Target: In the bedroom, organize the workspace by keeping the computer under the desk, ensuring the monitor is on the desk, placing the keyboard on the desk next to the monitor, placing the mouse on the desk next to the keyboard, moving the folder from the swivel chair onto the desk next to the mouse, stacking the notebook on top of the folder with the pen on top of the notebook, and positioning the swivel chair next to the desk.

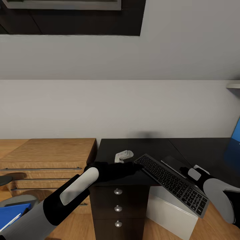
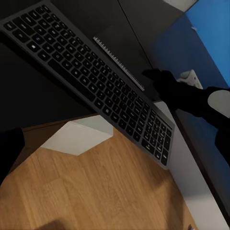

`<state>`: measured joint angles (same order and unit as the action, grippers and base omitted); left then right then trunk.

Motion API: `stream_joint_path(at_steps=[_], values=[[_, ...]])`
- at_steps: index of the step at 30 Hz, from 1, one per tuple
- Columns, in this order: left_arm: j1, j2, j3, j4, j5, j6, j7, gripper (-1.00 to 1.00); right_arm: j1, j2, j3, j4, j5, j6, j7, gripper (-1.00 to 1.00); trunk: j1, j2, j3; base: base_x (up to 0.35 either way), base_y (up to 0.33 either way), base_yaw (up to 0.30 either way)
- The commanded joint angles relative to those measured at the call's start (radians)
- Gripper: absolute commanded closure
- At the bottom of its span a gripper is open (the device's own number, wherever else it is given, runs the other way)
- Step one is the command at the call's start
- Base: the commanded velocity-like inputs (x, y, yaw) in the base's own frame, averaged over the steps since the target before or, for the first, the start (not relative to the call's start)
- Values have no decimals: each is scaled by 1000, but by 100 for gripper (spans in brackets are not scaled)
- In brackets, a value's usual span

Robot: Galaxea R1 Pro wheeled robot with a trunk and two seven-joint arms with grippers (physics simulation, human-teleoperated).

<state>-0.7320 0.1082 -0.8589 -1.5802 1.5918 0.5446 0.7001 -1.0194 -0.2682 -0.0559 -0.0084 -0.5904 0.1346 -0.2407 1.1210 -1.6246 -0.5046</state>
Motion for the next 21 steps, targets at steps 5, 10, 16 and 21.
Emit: stream_joint_path(at_steps=[5,10,16,21], values=[[-1,1,1,-1,8,-2,8,-100,-1,0,-5,0,4,5,-24,-100,0,-1,-1,0,0,0],[-1,0,0,-1,8,-2,9,-100,-1,1,-5,0,3,5,-35,-100,0,-1,-1,0,0,0],[-1,-2,0,-2,8,-2,13,-100,-1,1,-5,0,3,6,-40,-100,0,-1,-1,0,0,0],[-1,0,0,-2,8,-2,11,-100,-1,1,-5,0,3,6,-40,-100,0,-1,-1,0,0,0]])
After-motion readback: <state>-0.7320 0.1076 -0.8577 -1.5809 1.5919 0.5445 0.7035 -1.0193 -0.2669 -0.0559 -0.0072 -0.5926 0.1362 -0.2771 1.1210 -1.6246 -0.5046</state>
